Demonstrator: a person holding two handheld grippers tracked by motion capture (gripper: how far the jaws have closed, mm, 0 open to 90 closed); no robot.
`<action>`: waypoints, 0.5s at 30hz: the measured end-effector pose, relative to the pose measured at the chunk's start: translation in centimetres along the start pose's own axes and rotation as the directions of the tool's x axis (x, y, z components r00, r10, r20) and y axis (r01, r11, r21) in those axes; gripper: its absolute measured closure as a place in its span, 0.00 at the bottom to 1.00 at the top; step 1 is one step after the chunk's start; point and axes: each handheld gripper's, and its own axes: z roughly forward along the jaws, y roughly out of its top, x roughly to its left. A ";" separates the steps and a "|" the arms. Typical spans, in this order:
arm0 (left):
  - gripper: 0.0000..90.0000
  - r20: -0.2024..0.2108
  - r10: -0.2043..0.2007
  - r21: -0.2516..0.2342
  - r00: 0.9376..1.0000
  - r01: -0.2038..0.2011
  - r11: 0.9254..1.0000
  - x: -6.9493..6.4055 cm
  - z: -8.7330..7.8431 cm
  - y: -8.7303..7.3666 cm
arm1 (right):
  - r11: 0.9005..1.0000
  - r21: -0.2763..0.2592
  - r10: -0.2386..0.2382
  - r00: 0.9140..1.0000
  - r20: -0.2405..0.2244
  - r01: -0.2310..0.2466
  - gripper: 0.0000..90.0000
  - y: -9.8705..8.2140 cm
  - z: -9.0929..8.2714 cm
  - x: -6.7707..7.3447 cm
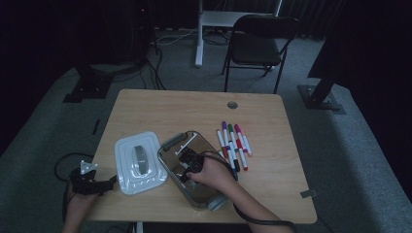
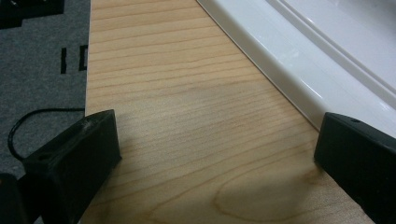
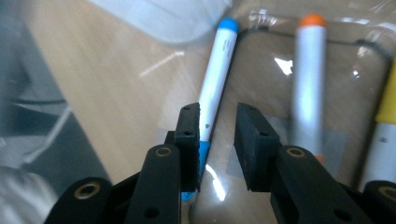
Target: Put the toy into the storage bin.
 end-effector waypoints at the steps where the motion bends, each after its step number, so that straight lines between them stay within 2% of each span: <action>1: 0.01 -0.001 0.002 0.000 1.000 -0.002 1.000 0.0 0.0 0.0 | 1.000 -0.017 0.000 1.000 -0.002 0.000 0.78 0.0 -0.6 -0.1; 3: 0.01 0.000 0.003 0.000 1.000 -0.003 1.000 0.0 0.0 0.0 | 0.999 -0.034 0.003 1.000 -0.004 -0.003 0.78 -0.1 -1.2 -0.2; 5: 0.01 0.000 0.002 0.000 1.000 -0.002 1.000 0.0 0.0 0.0 | 0.997 -0.079 0.007 1.000 0.004 -0.007 0.78 -0.5 -3.0 -0.6; 7: 0.01 0.000 0.002 0.000 1.000 -0.002 1.000 0.0 0.0 0.0 | 0.996 -0.091 0.013 1.000 0.008 -0.012 0.77 -0.7 -3.7 -0.8; 8: 0.01 0.000 0.001 -0.001 1.000 -0.001 1.000 0.0 0.0 0.0 | 0.991 -0.131 0.019 1.000 0.013 -0.017 0.76 -1.2 -5.0 -1.4; 12: 0.01 0.000 0.001 -0.001 1.000 -0.001 1.000 0.0 0.0 0.0 | 0.979 -0.199 0.044 0.999 0.018 -0.039 0.75 -2.5 -7.6 -2.6; 15: 0.01 0.000 0.001 -0.001 1.000 -0.001 1.000 0.0 0.0 0.0 | 0.966 -0.253 0.061 0.998 0.028 -0.052 0.73 -3.5 -9.5 -3.5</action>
